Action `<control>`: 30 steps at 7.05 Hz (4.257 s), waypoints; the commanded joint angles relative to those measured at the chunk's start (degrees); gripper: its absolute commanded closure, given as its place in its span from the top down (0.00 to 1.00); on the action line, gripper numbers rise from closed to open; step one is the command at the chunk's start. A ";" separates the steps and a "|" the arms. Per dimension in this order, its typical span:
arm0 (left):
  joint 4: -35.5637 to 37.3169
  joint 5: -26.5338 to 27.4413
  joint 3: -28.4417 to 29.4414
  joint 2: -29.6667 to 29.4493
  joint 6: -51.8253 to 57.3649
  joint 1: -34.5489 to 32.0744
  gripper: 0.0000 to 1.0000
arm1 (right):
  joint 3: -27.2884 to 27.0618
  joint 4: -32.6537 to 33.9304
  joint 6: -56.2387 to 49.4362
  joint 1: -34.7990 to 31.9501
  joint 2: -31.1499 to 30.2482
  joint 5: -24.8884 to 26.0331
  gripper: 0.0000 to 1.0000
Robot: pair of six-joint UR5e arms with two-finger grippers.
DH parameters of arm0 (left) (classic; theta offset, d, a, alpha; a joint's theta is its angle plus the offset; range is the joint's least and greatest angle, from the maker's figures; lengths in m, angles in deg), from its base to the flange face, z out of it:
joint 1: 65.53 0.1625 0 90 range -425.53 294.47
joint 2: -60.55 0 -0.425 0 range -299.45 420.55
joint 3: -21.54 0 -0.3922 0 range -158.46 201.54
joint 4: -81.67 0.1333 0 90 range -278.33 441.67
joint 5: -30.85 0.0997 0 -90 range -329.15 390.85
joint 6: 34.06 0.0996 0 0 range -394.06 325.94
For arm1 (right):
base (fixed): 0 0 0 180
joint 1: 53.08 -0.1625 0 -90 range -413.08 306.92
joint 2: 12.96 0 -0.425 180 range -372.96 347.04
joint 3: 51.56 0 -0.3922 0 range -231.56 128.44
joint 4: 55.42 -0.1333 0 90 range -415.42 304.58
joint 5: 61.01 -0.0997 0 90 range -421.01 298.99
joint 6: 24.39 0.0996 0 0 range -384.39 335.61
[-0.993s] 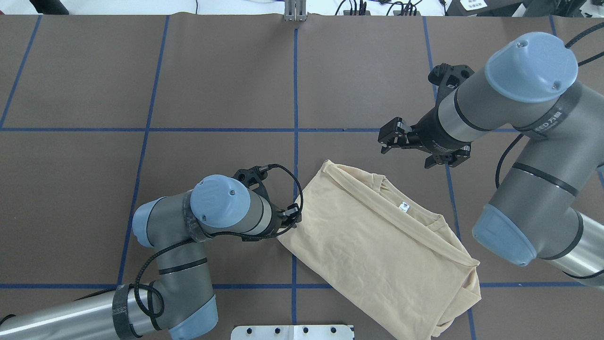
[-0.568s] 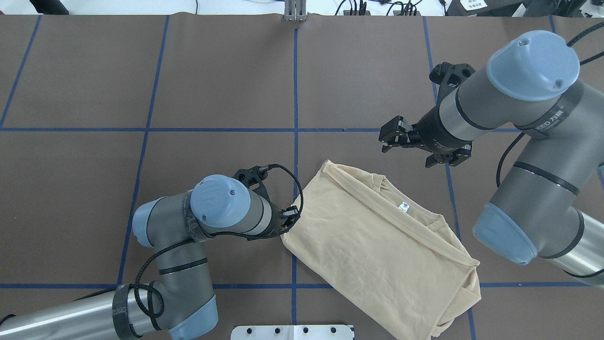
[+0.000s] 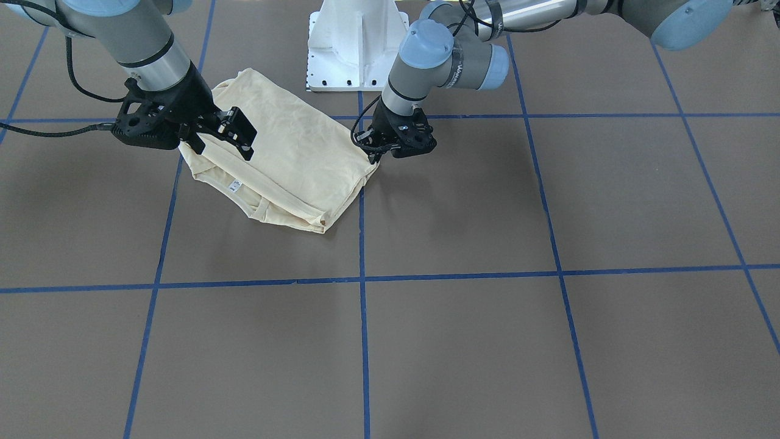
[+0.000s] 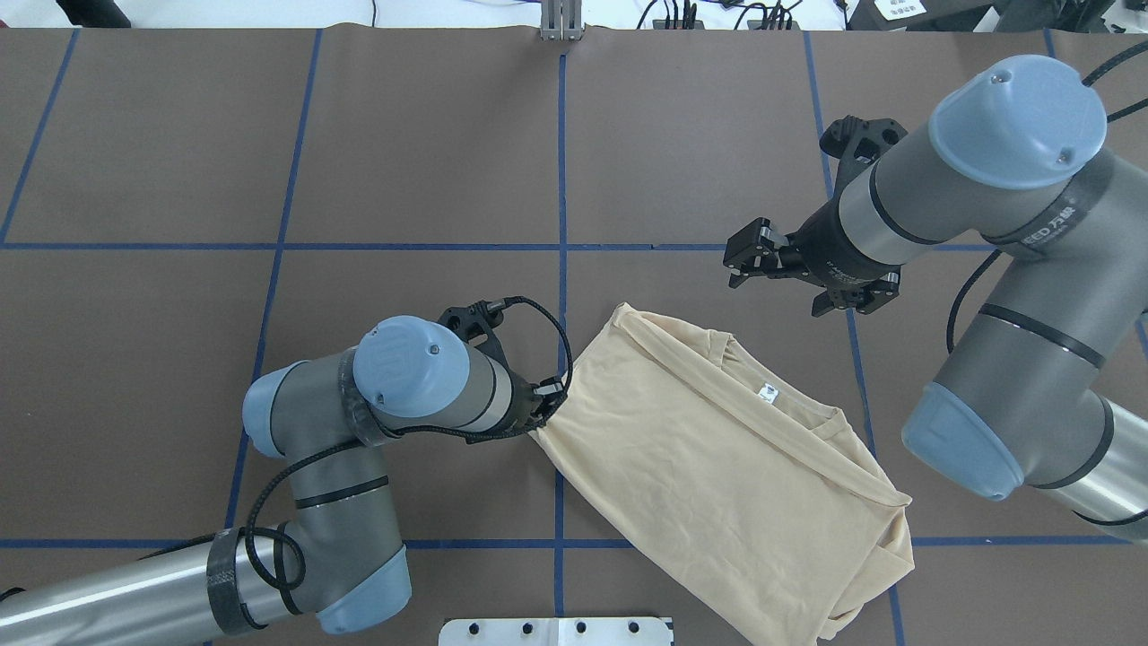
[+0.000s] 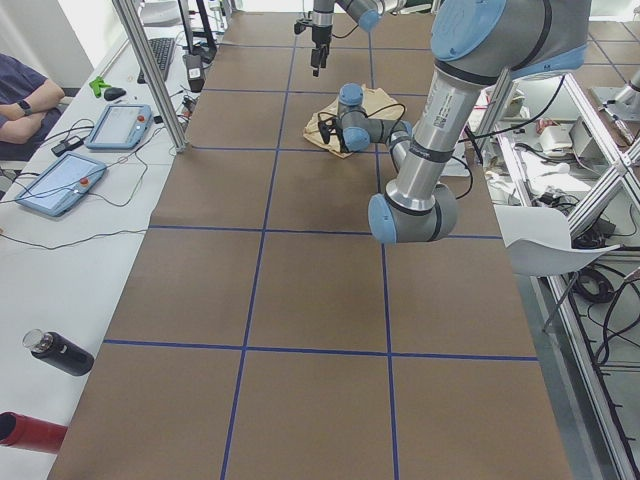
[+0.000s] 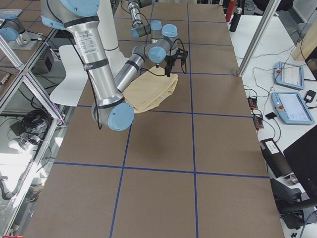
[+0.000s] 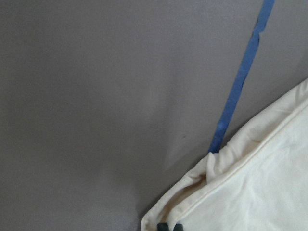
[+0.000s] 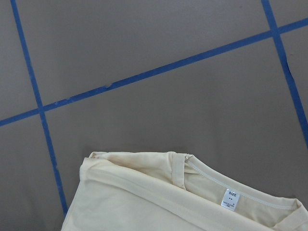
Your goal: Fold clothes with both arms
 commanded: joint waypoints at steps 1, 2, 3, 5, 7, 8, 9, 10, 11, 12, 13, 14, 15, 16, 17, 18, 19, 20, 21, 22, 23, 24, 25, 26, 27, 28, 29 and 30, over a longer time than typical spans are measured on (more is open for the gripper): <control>0.13 0.03 0.24 0.00 0.11 -4.17 0.00 | -0.04 0.00 -1.03 -1.01 0.08 -0.22 1.00; 0.13 0.03 0.50 0.00 0.80 -5.66 0.00 | -0.04 -0.09 -1.12 -1.19 0.08 -0.22 1.00; 0.13 0.11 0.76 -0.09 3.25 -7.51 0.00 | -0.04 0.00 -1.38 -1.45 0.00 -0.13 1.00; -0.31 0.11 4.52 -0.78 7.47 -11.46 0.00 | -0.04 0.00 -1.47 -1.46 0.00 0.04 1.00; -0.84 0.11 12.33 -5.95 9.76 -14.37 0.00 | 0.05 -0.09 -1.56 -1.46 0.00 0.22 1.00; -1.36 0.29 14.72 -7.54 10.82 -15.16 0.00 | 0.22 -0.09 -1.56 -1.46 -0.09 0.31 1.00; -4.32 1.07 17.26 -8.51 10.92 -15.78 0.00 | 0.23 -0.09 -1.56 -1.46 -0.18 0.31 1.00; -8.97 3.86 20.86 -9.65 10.92 -15.79 0.00 | 0.23 -0.09 -1.56 -1.46 -0.27 0.31 1.00; -12.06 5.55 23.59 -10.45 10.92 -16.05 0.00 | 0.23 -0.09 -1.56 -1.46 -0.36 0.31 1.00; -15.83 7.39 26.14 -11.24 10.92 -16.22 0.00 | 0.23 -0.09 -1.56 -1.46 -0.27 0.31 1.00; -18.74 8.97 28.95 -12.90 10.92 -16.40 0.00 | 0.23 -0.09 -1.47 -1.46 -0.27 0.31 1.00; -21.12 9.08 31.42 -14.22 11.53 -16.57 0.00 | 0.23 -0.09 -1.47 -1.46 -0.27 0.31 1.00; -22.45 10.12 32.14 -14.41 12.58 -16.58 0.00 | 0.23 -0.09 -1.47 -1.46 -0.27 0.40 1.00; -22.55 10.74 32.75 -14.41 14.15 -16.66 0.00 | 0.14 -0.09 -1.47 -1.46 -0.27 0.40 1.00; -22.55 10.66 32.76 -14.41 14.69 -17.19 0.15 | 0.22 -0.09 -1.56 -1.46 -0.18 0.48 1.00; -22.55 10.66 32.50 -14.41 21.57 -17.63 0.99 | 0.23 -0.09 -1.73 -1.46 -0.18 0.48 1.00; -22.63 10.31 32.15 -14.50 23.03 -18.85 1.00 | 0.31 -0.09 -3.48 -1.28 -0.09 0.57 1.00; -22.29 9.61 31.01 -14.24 23.31 -20.08 1.00 | 0.57 -0.18 -6.10 -1.11 0.26 0.57 1.00; -21.68 4.82 28.83 -12.50 23.57 -21.31 1.00 | 0.58 -0.09 -12.13 -0.06 0.43 0.83 1.00; -21.41 -1.06 24.28 -8.39 23.66 -23.24 1.00 | 0.58 0.00 -14.28 2.30 0.52 2.66 1.00; -19.84 -2.77 20.41 -4.69 23.66 -23.87 1.00 | 0.58 0.17 -14.30 5.54 1.22 6.16 1.00; -16.34 -2.87 16.80 -1.70 25.58 -23.96 1.00 | 0.93 0.26 -14.39 9.66 1.40 11.16 1.00; -10.39 -2.79 12.15 0.68 29.25 -24.13 1.00 | 2.23 0.35 -16.13 12.75 2.53 15.04 1.00; -7.63 -2.70 7.06 4.36 30.94 -24.31 1.00 | 5.73 0.44 -16.93 15.22 5.07 17.51 1.00; -7.52 -2.79 3.09 8.66 31.13 -24.31 1.00 | 9.59 0.44 -18.07 16.55 7.18 19.10 1.00; -7.52 -2.79 1.31 10.27 31.13 -24.48 1.00 | 12.33 0.44 -21.39 17.08 7.64 19.55 1.00; -7.52 -2.79 1.12 10.46 31.05 -24.49 1.00 | 14.09 0.35 -23.42 17.78 7.73 19.73 1.00; -7.52 -2.70 1.12 10.55 31.05 -24.49 1.00 | 16.03 0.35 -23.71 18.49 8.86 19.73 1.00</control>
